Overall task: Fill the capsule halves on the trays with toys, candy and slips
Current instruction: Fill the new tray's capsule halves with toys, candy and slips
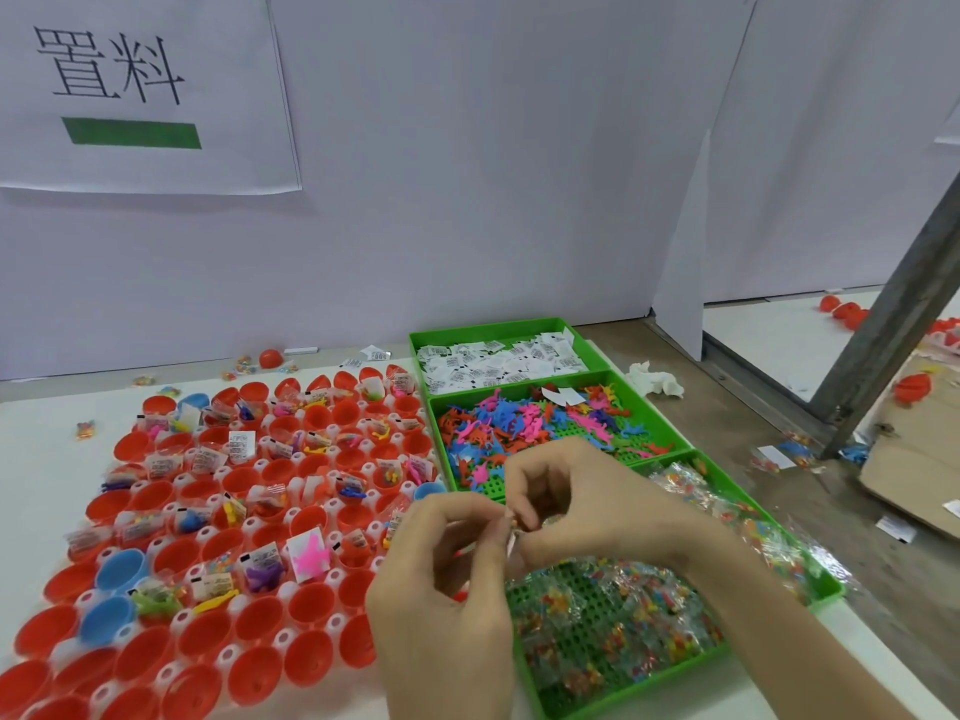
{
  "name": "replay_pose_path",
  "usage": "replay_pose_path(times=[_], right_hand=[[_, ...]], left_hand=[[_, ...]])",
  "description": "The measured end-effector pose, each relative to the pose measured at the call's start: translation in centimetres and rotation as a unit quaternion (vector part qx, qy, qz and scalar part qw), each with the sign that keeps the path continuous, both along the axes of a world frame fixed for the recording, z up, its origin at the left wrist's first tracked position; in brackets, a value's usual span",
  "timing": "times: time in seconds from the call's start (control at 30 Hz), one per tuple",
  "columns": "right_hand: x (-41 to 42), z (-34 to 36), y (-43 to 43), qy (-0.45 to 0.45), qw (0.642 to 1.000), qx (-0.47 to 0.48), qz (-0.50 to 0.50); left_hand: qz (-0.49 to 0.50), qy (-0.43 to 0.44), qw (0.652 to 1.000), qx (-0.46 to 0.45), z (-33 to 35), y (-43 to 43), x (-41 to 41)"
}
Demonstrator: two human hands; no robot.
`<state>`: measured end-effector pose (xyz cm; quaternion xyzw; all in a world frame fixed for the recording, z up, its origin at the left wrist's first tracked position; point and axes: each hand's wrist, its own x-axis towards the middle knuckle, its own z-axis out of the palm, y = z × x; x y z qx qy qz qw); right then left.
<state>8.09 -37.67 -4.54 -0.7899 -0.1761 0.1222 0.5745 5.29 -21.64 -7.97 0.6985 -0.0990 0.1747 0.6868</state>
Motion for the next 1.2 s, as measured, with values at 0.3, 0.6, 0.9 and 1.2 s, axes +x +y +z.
replay_pose_path(times=[0.3,0.6,0.9,1.2], right_hand=[[0.2,-0.4,0.9,-0.027,0.997,0.009,-0.078],[0.1,-0.4,1.0,-0.040,0.998,-0.012,-0.044],[0.1,-0.7,0.9,-0.027,0.998,0.050,-0.041],[0.2,-0.3,-0.9,-0.039,0.998,0.039,-0.012]], left_hand=[[-0.068,0.068,0.989,-0.111,0.6,0.4,0.3],[-0.044,0.090,0.989,-0.112,0.3,0.8,0.6],[0.004,0.057,0.996,-0.074,-0.3,1.0,0.8],[-0.115,0.141,0.978,-0.102,0.0,0.8,0.8]])
